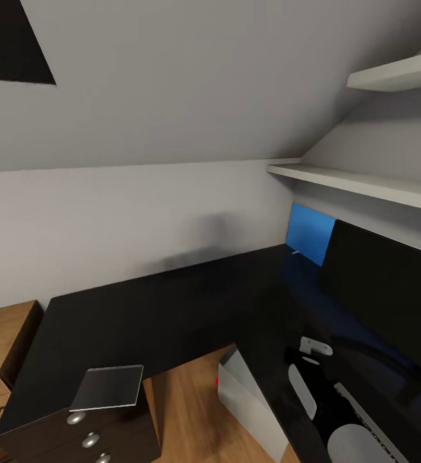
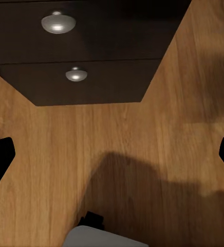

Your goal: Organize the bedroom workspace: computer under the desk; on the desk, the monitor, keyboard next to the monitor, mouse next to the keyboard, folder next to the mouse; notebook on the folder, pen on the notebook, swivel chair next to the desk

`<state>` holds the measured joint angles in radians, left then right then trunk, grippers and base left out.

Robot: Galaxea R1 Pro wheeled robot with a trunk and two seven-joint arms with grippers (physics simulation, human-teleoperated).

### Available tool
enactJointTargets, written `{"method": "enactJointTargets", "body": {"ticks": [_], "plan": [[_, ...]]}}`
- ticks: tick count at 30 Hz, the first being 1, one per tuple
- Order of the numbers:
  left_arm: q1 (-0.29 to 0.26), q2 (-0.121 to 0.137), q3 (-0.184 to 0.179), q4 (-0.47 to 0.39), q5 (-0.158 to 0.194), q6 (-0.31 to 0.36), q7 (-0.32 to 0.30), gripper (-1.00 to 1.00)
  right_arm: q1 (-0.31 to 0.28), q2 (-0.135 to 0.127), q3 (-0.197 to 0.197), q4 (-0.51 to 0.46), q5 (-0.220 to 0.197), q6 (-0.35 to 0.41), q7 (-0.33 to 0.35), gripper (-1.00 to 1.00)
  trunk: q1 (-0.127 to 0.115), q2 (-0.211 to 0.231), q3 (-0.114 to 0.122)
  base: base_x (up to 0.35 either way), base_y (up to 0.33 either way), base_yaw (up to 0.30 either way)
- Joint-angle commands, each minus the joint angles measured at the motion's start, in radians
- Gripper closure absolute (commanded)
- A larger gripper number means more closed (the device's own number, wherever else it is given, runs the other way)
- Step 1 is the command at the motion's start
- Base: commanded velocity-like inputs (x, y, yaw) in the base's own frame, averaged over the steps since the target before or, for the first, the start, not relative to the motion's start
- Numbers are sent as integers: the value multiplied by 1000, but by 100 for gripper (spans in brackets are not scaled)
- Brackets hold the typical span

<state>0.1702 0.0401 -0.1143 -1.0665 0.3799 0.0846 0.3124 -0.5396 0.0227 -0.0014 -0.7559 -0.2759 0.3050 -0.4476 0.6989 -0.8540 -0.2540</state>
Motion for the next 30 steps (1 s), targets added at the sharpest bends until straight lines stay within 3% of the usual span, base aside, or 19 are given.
{"method": "enactJointTargets", "body": {"ticks": [1, 30], "plan": [[0, 1, -4, -3, 7, 4, 8, -100, 0, 0, 0, -2, -5, 5, -5, 100, 0, -1, -1, 0, 0, 0], [0, 1, -4, -3, 7, 3, 8, -100, 0, 0, 0, -2, -4, 6, -10, 100, 0, -1, -1, -23, 0, 0]]}}
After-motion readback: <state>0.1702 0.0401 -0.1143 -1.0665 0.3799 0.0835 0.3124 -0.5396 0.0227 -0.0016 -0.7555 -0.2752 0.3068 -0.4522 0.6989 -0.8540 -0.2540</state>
